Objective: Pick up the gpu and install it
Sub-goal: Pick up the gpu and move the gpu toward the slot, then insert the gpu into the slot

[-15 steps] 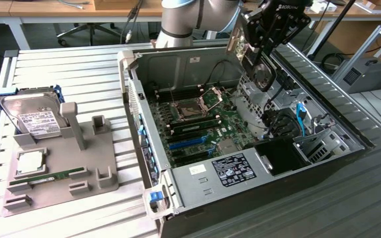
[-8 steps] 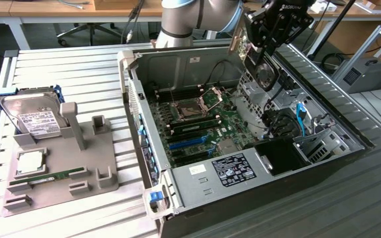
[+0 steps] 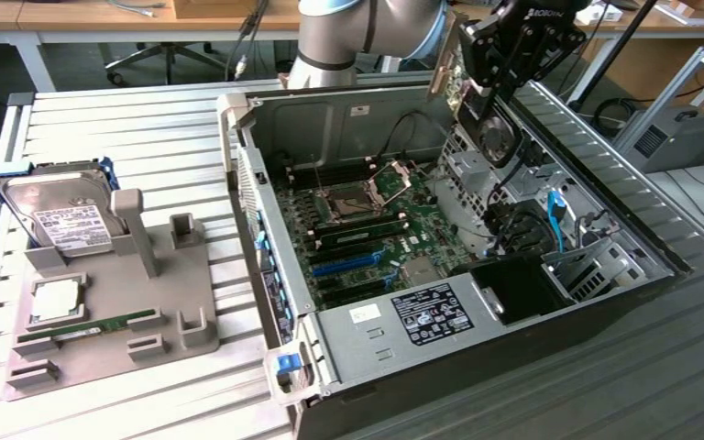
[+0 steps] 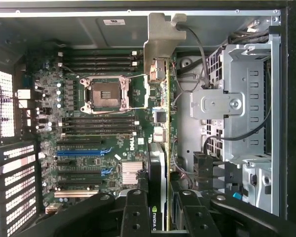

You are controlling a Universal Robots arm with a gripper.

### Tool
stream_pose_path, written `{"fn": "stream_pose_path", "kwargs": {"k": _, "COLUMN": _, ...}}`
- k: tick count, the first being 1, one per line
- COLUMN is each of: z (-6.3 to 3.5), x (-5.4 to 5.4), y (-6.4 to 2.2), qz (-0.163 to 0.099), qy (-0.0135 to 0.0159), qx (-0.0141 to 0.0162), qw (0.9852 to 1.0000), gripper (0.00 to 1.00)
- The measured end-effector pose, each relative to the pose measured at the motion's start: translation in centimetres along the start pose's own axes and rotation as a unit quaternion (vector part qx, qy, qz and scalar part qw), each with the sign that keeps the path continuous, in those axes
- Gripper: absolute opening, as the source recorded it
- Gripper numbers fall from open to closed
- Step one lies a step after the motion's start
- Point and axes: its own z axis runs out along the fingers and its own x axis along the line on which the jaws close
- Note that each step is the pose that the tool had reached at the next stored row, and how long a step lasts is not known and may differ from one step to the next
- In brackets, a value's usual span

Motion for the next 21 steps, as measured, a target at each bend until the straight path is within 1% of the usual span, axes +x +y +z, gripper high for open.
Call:
{"fn": "stream_pose_path", "kwargs": {"k": 3, "z": 0.01, "x": -0.15, "y": 0.00, "qz": 0.000, "qy": 0.0000, "qx": 0.0000, "qw": 1.0000, "gripper": 0.27}}
{"fn": "stream_pose_path", "kwargs": {"k": 17, "z": 0.01, "x": -0.16, "y": 0.00, "qz": 0.000, "qy": 0.0000, "qx": 0.0000, "qw": 1.0000, "gripper": 0.27}}
{"fn": "stream_pose_path", "kwargs": {"k": 19, "z": 0.00, "x": -0.16, "y": 0.00, "qz": -0.006, "qy": 0.0003, "qx": -0.0001, "qw": 1.0000, "gripper": 0.27}}
{"fn": "stream_pose_path", "kwargs": {"k": 21, "z": 0.01, "x": -0.16, "y": 0.00, "qz": -0.022, "qy": 0.0010, "qx": -0.0005, "qw": 0.9998, "gripper": 0.27}}
